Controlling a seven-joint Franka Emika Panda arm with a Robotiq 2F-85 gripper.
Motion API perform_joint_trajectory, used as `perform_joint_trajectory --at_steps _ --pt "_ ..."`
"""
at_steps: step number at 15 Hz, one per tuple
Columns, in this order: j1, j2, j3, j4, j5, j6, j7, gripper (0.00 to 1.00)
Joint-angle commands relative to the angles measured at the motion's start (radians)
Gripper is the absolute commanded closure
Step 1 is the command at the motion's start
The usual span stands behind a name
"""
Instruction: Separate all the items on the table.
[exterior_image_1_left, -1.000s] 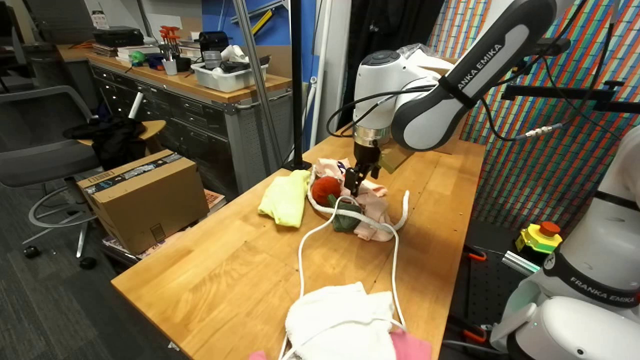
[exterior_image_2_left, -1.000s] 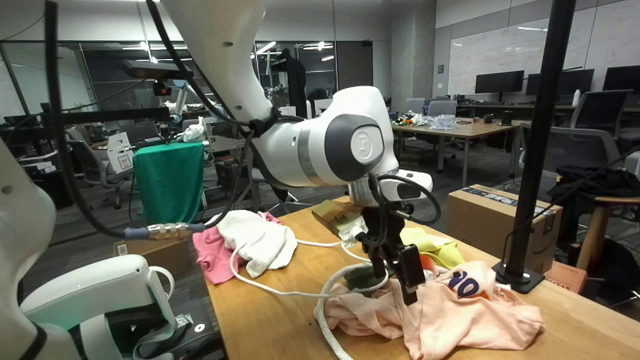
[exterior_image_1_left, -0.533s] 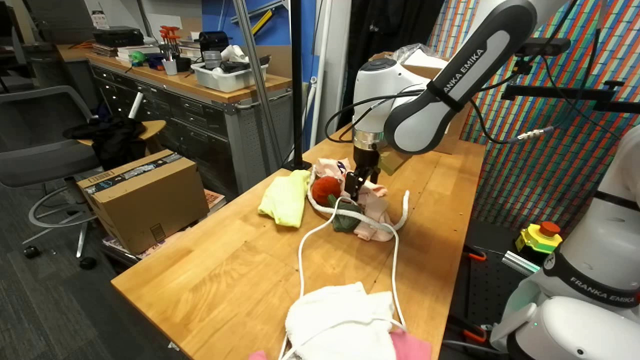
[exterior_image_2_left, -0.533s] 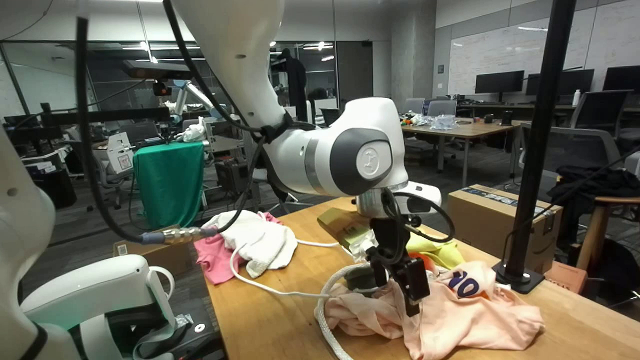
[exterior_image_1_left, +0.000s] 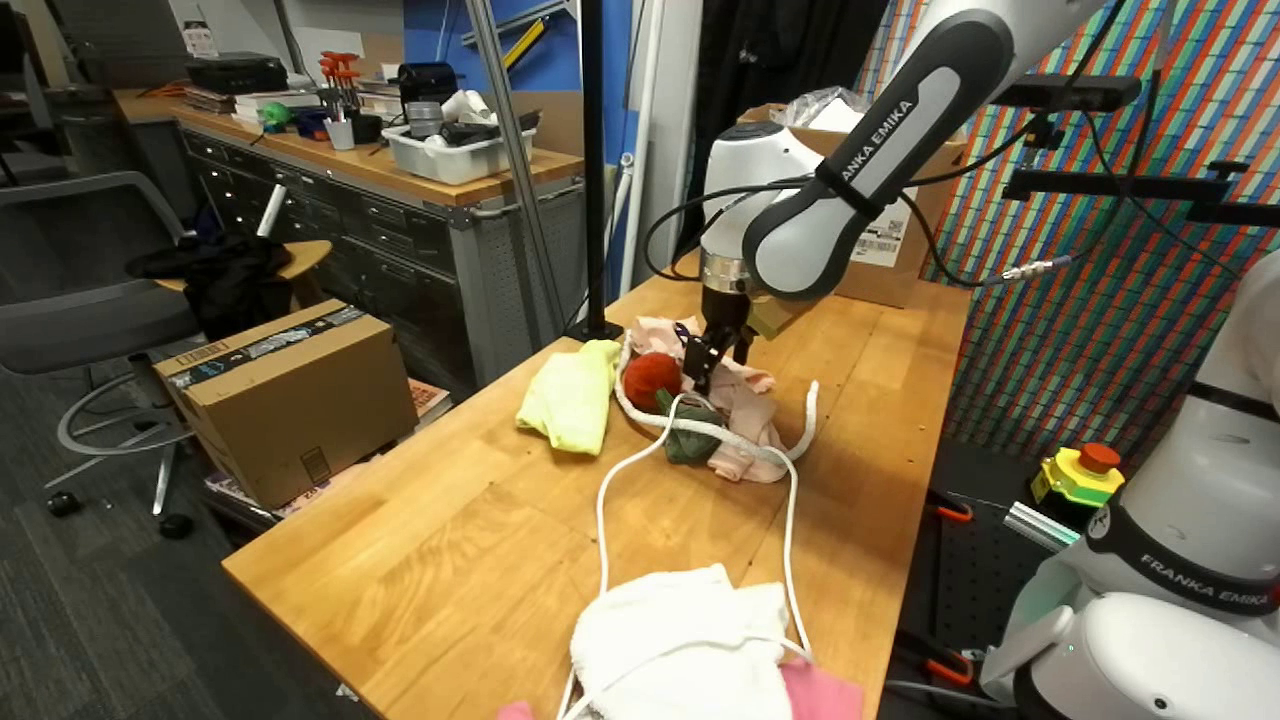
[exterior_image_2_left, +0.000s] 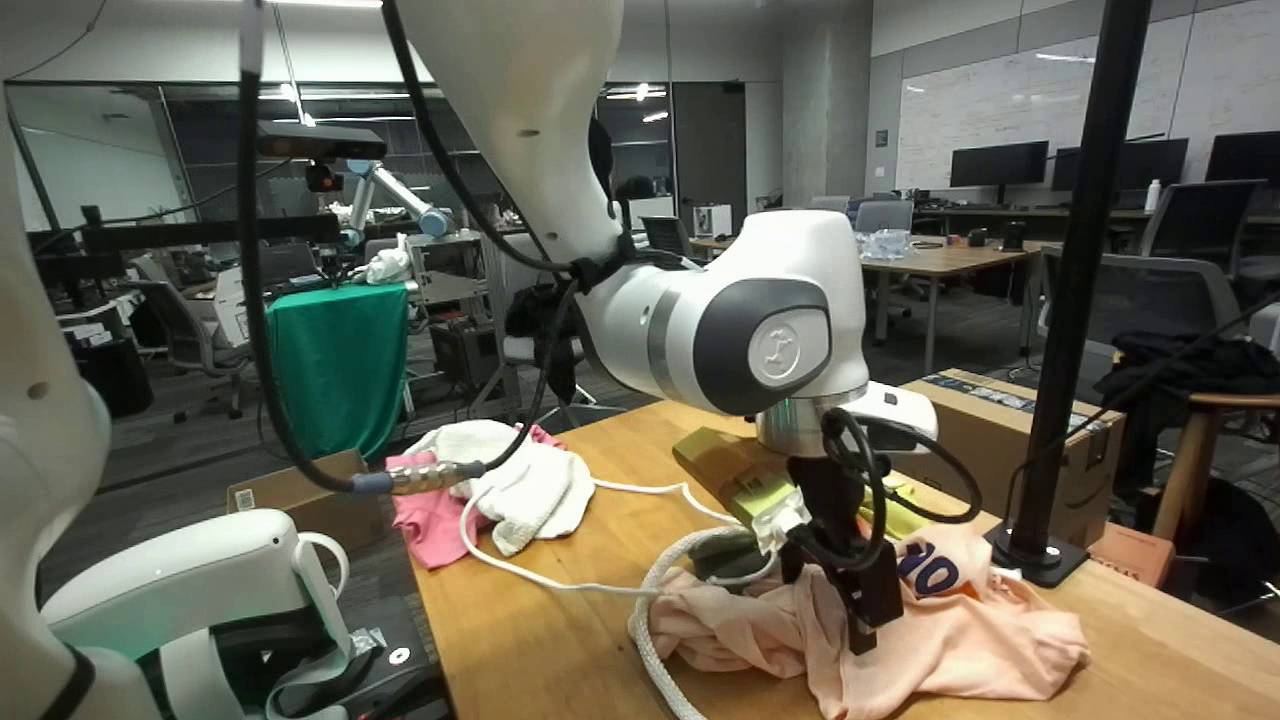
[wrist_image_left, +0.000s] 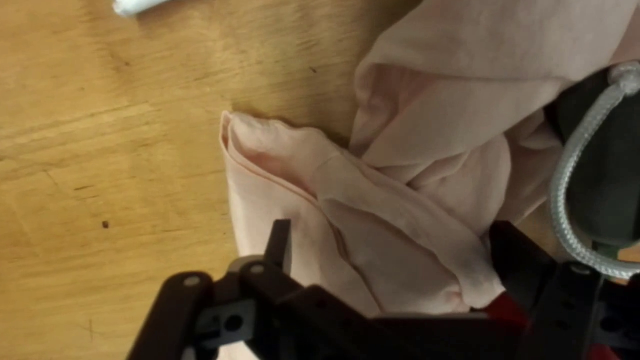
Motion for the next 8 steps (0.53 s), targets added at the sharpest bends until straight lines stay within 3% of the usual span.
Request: perform_joint_trajectory --at_steps 1,3,5,8 --pt "-0.004 0.049 -0.002 0.040 0.094 0.015 -0.092 0.00" --pt "-0.005 0.063 -0.001 0.044 0.129 0.011 -0.122 0.00" --pt "-0.007 0.066 -0.001 0.044 0.154 0.009 -0.146 0.27" --pt "-0.005 0.053 -0.010 0.042 0.156 0.008 -0.155 0.51"
